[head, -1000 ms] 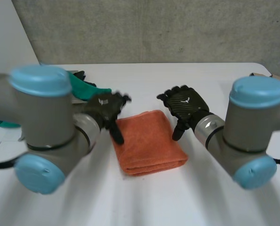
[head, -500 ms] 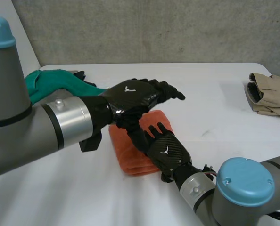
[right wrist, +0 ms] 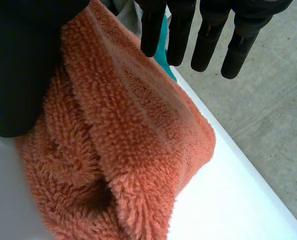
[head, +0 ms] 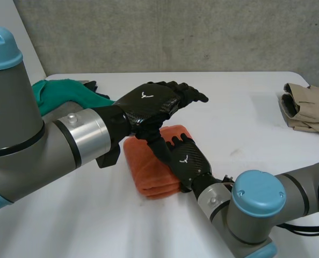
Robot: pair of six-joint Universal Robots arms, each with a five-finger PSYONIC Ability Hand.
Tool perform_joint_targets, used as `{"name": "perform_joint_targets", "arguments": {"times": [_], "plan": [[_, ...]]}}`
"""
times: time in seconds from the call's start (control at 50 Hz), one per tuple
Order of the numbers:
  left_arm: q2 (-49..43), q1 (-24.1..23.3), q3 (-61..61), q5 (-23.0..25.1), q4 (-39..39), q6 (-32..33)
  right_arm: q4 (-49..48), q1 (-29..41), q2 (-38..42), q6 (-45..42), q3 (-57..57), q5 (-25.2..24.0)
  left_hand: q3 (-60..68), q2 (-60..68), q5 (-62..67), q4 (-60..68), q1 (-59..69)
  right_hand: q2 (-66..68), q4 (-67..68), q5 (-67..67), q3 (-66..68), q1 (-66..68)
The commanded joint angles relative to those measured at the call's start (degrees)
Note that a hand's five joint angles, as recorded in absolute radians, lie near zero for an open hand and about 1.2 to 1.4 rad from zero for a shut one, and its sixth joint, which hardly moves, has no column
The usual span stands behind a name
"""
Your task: Fold the laundry.
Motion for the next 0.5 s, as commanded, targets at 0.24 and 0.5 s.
{"name": "perform_joint_targets", "arguments": {"times": [0.24, 0.5], "plan": [[1.39, 1.86, 1.88, 0.03, 0.8, -1.94, -0.02, -1.95, 2.31, 6.47, -13.39, 0.19, -2.36, -1.94, -2.84, -1.83, -0.88, 55.35, 54.66, 56.45, 54.79, 54.7], [2.79, 1.86, 9.17, -3.83, 2.9, -6.06, 1.3, -20.29, -3.41, 13.76, -31.76, 4.5, -2.36, -1.94, -2.84, -1.83, -0.88, 55.35, 54.66, 56.45, 54.79, 54.7]]}}
